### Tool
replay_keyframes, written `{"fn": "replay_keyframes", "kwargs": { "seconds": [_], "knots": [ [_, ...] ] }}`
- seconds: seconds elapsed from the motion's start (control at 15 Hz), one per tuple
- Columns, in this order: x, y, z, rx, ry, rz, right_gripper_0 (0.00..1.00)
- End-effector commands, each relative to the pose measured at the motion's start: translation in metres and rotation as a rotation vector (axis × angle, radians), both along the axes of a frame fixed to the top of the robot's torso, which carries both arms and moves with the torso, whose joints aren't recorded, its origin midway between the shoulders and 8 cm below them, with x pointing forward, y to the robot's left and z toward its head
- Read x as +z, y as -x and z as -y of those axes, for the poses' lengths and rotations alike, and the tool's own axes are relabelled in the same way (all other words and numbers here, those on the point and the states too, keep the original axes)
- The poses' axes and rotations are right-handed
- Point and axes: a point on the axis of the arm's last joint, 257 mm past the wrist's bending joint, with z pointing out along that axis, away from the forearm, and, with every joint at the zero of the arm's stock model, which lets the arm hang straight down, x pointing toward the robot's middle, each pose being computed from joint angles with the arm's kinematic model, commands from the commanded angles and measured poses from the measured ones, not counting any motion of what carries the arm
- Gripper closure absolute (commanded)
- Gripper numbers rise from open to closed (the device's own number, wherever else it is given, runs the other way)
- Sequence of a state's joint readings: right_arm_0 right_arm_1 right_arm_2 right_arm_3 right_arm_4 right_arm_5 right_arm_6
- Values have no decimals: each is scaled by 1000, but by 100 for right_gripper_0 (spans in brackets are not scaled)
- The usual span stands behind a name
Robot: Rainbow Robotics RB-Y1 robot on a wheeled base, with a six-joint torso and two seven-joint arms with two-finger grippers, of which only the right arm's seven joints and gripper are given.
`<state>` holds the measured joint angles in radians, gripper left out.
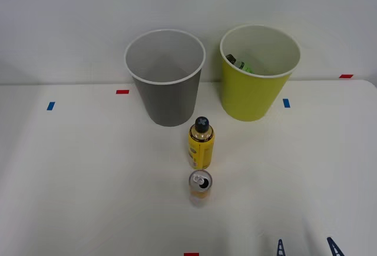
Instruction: Put cans in the gray bin, plastic bottles in the light green bin
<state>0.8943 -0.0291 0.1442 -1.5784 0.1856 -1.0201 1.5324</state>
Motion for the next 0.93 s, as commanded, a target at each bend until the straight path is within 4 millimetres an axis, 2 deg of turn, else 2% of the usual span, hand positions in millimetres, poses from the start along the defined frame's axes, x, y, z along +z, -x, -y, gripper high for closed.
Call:
{"fn": "replay_keyframes", "kwargs": {
  "seconds": [0.07, 0.93],
  "knots": [
    [0, 0, 0, 0, 0, 0, 12],
    [0, 0, 0, 0, 0, 0, 13]
  ]
}}
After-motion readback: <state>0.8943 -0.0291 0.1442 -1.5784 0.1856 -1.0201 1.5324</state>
